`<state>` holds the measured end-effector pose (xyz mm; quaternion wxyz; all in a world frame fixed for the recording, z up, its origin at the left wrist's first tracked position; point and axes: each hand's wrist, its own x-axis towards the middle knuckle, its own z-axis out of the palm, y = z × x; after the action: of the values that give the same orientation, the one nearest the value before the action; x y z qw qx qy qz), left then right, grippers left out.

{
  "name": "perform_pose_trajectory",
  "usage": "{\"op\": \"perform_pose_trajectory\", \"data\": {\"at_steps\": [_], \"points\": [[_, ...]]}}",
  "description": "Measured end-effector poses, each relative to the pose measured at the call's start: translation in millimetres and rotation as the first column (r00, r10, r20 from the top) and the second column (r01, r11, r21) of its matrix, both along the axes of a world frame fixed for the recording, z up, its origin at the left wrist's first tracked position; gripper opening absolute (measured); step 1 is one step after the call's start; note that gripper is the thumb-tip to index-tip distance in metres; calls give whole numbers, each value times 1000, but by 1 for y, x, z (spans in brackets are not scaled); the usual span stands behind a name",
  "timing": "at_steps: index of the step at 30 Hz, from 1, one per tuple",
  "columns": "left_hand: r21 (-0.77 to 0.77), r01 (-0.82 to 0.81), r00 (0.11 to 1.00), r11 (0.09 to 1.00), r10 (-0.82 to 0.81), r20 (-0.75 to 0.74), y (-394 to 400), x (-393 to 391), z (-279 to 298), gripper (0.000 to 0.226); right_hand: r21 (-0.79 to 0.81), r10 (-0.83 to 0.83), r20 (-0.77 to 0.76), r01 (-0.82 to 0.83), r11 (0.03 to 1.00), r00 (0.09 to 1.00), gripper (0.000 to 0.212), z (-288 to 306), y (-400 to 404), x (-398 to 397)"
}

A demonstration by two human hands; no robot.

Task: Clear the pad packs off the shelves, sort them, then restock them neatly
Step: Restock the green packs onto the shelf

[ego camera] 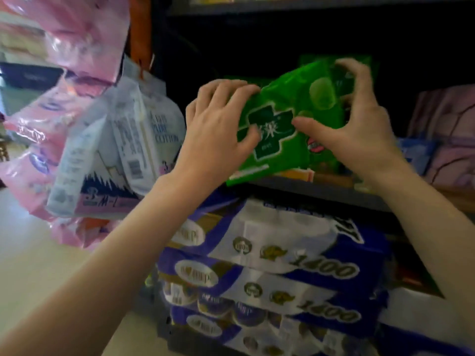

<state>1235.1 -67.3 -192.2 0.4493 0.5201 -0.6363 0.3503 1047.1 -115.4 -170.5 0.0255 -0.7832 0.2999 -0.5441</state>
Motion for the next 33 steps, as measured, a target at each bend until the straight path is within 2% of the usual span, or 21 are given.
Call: {"op": "perform_pose_trajectory", "data": {"at_steps": [1,3,6,8,10,13,15,17,20,23,26,33], "points": [[-14,-62,998,998,62,7,-8,2,3,58,-45,-30,87,34,998,996,82,6,-11,5],[63,-119,993,991,119,7,-28,9,9,66,-95,-59,216,81,992,975,83,16,-38,19],[270,-178,984,946,170,51,-65,21,23,74,-47,-134,254,151,987,958,85,31,-81,54],[405,-197,980,893,194,48,-94,29,31,75,29,-238,136,236,971,962,84,39,-106,78],[530,-177,977,829,211,-3,-121,36,33,74,44,-348,-54,350,936,936,80,44,-122,96],[649,-144,972,747,231,-51,-149,47,28,71,29,-356,-205,369,929,912,72,46,-137,104],[666,-57,973,743,192,-131,-159,50,22,72,46,-328,-255,350,936,909,75,43,-146,101],[668,21,967,744,154,-203,-163,48,11,75,-22,-344,-292,354,935,892,79,39,-154,97],[690,50,958,722,160,-236,-162,45,-4,75,-119,-383,-337,364,924,860,84,39,-159,97],[696,29,962,717,169,-214,-159,46,-8,77,-106,-342,-445,330,938,828,90,44,-160,99],[702,36,969,711,147,-199,-156,53,-4,79,-97,-331,-564,337,936,756,89,53,-161,103],[722,70,980,688,86,-177,-159,61,-6,86,-91,-314,-571,322,942,758,86,44,-168,109]]}}
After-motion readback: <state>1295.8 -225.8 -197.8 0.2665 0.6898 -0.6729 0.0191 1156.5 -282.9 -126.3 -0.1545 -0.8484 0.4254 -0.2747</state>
